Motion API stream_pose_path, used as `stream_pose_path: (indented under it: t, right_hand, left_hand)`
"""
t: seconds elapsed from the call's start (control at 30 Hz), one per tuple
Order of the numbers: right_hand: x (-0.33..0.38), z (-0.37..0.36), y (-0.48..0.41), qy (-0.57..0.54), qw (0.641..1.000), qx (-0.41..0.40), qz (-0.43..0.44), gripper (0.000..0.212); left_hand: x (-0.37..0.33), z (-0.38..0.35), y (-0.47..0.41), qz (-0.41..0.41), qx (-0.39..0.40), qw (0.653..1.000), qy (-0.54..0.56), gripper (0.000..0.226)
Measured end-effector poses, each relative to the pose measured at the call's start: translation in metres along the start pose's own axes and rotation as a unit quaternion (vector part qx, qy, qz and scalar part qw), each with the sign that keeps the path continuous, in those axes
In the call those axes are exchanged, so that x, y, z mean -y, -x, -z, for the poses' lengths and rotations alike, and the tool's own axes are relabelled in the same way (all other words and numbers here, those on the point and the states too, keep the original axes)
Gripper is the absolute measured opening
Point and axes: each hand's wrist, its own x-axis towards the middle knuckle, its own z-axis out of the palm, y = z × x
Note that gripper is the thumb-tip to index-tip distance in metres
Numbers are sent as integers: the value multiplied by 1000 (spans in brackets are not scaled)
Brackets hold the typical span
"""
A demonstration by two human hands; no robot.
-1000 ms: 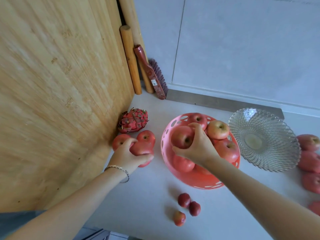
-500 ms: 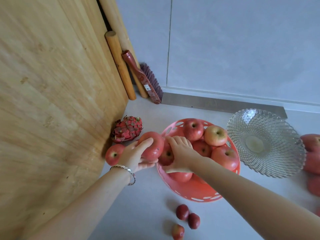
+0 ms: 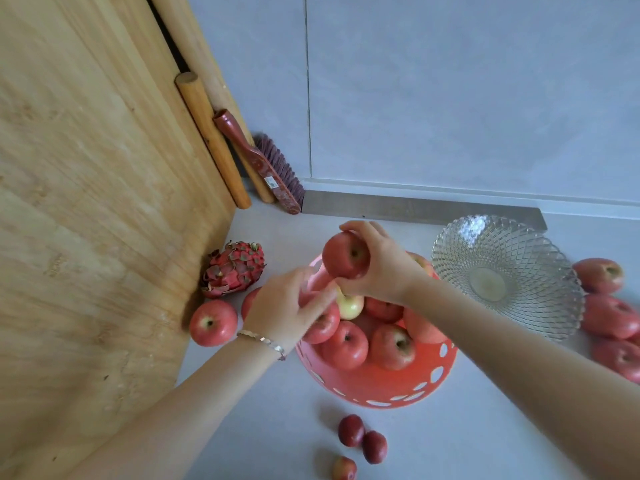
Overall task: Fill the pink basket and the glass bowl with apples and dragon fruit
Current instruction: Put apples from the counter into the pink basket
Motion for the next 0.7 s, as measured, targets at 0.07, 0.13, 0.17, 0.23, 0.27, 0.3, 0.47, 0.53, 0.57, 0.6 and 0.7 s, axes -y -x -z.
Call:
stream_pose_path:
  t: [0.07, 0.13, 0.17, 0.23, 0.27, 0.3, 0.47, 0.53, 0.57, 0.6, 0.7]
  right_hand:
    - [-3, 1, -11, 37, 997, 62, 13, 79]
    - [-2, -3, -20, 86, 987, 136, 31, 79]
    - [-2, -6, -23, 115, 977, 174, 38, 79]
    - [-1, -11, -30, 177, 955, 233, 52, 80]
    - [-1, -13, -33, 202, 946, 246, 56, 81]
    - [0, -15, -35, 226, 939, 251, 63, 81]
    - [-2, -30, -39, 379, 881, 249, 134, 85]
    - [-4, -35, -39, 424, 860, 243, 147, 86]
    - [-4, -36, -39, 434, 856, 239, 149, 86]
    - [-5, -37, -40, 437, 855, 235, 150, 87]
    - [-4, -39, -39, 443, 854, 240, 129, 94]
  left_hand:
    - [8, -11, 2, -49, 50, 980, -185, 66]
    - [17, -25, 3, -42, 116, 951, -284, 82]
    - [20, -29, 4, -37, 121, 947, -297, 88]
    - [26, -32, 3, -35, 94, 954, -281, 89]
    - [27, -33, 2, -37, 82, 959, -268, 87]
    - [26, -33, 2, -39, 77, 962, -260, 86]
    - [29, -32, 0, -37, 76, 967, -239, 84]
    - [31, -31, 0, -53, 79, 966, -242, 83]
    - [32, -30, 0, -56, 80, 966, -240, 82]
    - [32, -30, 0, -55, 81, 967, -235, 81]
    - [33, -33, 1, -45, 86, 963, -251, 87]
